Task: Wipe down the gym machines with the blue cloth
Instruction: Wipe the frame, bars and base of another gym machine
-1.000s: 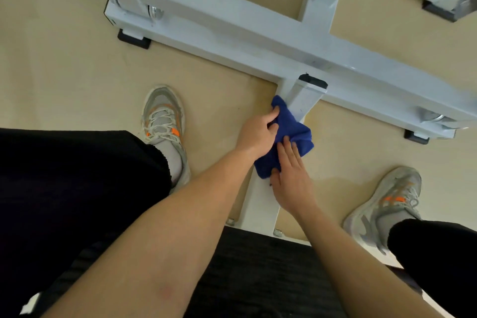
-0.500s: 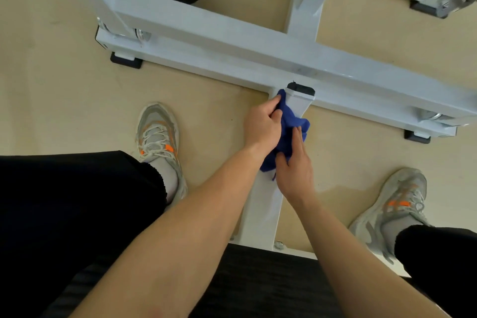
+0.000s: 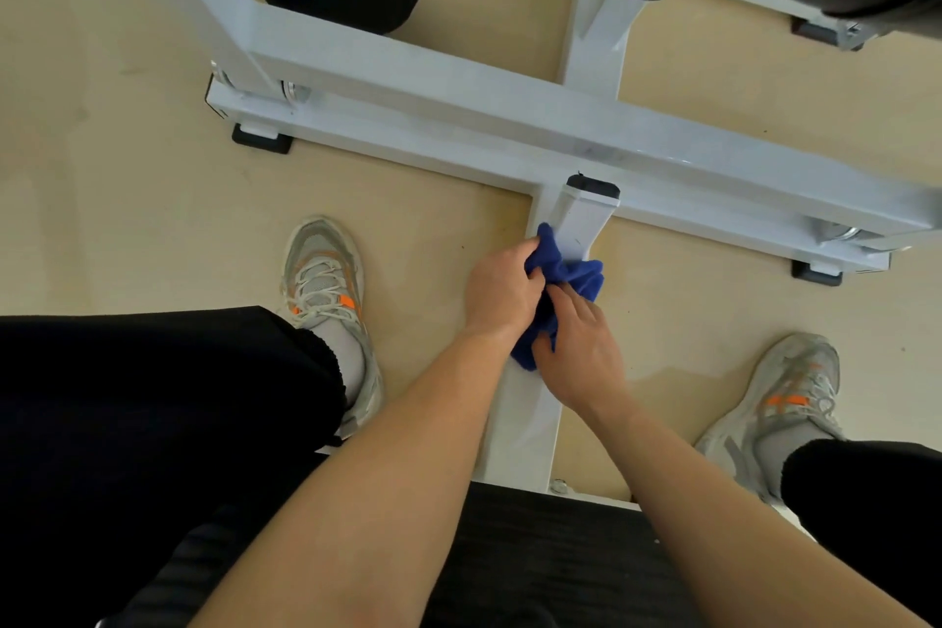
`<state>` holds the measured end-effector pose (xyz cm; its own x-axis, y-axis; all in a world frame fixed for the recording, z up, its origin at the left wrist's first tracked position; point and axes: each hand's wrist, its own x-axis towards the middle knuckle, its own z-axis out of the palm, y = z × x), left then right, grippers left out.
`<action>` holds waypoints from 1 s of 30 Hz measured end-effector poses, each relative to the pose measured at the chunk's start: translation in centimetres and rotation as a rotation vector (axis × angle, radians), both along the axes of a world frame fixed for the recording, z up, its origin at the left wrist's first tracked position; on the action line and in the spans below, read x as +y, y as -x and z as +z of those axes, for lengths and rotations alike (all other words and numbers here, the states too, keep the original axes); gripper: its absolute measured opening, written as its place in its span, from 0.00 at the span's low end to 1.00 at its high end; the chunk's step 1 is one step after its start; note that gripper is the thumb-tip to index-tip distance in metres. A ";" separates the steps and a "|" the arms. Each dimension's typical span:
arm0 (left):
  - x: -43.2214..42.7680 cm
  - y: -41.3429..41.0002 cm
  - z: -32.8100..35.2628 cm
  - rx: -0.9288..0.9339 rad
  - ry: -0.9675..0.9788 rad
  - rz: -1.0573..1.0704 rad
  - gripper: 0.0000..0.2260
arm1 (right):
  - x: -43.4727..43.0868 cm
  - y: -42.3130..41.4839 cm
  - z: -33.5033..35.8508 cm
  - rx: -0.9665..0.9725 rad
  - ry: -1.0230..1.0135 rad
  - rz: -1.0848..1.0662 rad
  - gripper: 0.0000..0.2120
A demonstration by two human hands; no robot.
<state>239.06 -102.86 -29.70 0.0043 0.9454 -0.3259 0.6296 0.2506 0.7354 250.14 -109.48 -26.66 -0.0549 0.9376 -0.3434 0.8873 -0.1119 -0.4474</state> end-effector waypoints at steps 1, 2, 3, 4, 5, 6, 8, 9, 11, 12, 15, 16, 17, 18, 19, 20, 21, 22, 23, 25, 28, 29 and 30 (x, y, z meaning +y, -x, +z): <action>-0.3 0.5 0.1 -0.014 0.029 0.018 0.08 | -0.2 0.2 0.1 -0.009 -0.001 0.034 0.26; -0.5 1.0 0.3 -0.061 0.075 0.067 0.06 | -0.2 0.5 0.1 -0.018 0.000 0.055 0.23; -0.5 1.6 0.4 -0.134 0.140 0.136 0.07 | 0.1 0.7 0.2 -0.025 0.003 0.053 0.21; -0.5 2.2 0.7 -0.210 0.215 0.208 0.09 | 0.5 1.0 0.2 -0.027 0.008 0.028 0.19; -0.5 2.8 0.9 -0.270 0.282 0.266 0.10 | 1.1 1.3 0.3 -0.025 0.017 -0.010 0.19; -0.3 3.4 1.0 -0.304 0.318 0.287 0.11 | 1.8 1.6 0.3 -0.021 0.026 -0.048 0.21; 0.0 4.4 1.1 -0.317 0.330 0.262 0.10 | 3.2 2.2 0.2 -0.033 0.046 -0.088 0.28; 0.3 4.8 1.1 -0.316 0.325 0.258 0.11 | 3.7 2.4 0.2 -0.063 0.062 -0.070 0.30; 0.6 5.5 1.1 -0.321 0.304 0.277 0.11 | 4.3 2.7 -0.1 -0.164 0.097 0.011 0.26; 0.8 5.8 1.1 -0.325 0.288 0.292 0.11 | 4.5 2.8 -0.2 -0.207 0.108 0.044 0.20; 1.6 7.0 1.5 -0.320 0.240 0.319 0.09 | 4.9 3.3 0.2 -0.239 0.046 0.019 0.07; 2.1 7.5 1.7 -0.311 0.224 0.325 0.09 | 5.3 3.6 0.4 -0.228 -0.013 0.000 0.07; 2.7 8.0 2.0 -0.302 0.209 0.337 0.10 | 5.8 4.1 0.7 -0.198 -0.069 -0.012 0.07; 3.3 8.6 2.3 -0.299 0.193 0.352 0.11 | 6.5 4.7 1.0 -0.146 -0.107 -0.019 0.07; 4.0 9.2 2.5 -0.300 0.176 0.367 0.12 | 7.4 5.4 1.1 -0.082 -0.124 -0.026 0.07; 4.7 9.8 2.5 -0.302 0.157 0.377 0.13 | 8.5 6.0 1.1 -0.025 -0.123 -0.035 0.07; 5.4 10.4 2.5 -0.300 0.140 0.380 0.13 | 9.6 6.5 1.1 0.006 -0.113 -0.045 0.07; 6.1 10.9 2.3 -0.308 0.131 0.382 0.14 | 10.7 7.0 0.9 0.013 -0.115 -0.059 0.09; 6.8 11.3 2.1 -0.338 0.132 0.390 0.14 | 11.7 7.4 0.6 0.009 -0.134 -0.076 0.10; 8.0 11.7 1.7 -0.446 0.159 0.427 0.15 | 13.3 7.8 -0.4 0.007 -0.198 -0.114 0.11; 9.3 11.4 1.1 -0.501 0.158 0.454 0.17 | 14.3 8.1 -1.9 0.053 -0.225 -0.095 0.19; 9.5 11.1 0.9 -0.436 0.127 0.425 0.18 | 14.4 8.1 -2.4 0.071 -0.194 -0.039 0.24; 9.6 10.7 0.8 -0.340 0.076 0.369 0.20 | 14.4 8.0 -3.0 0.056 -0.150 0.048 0.30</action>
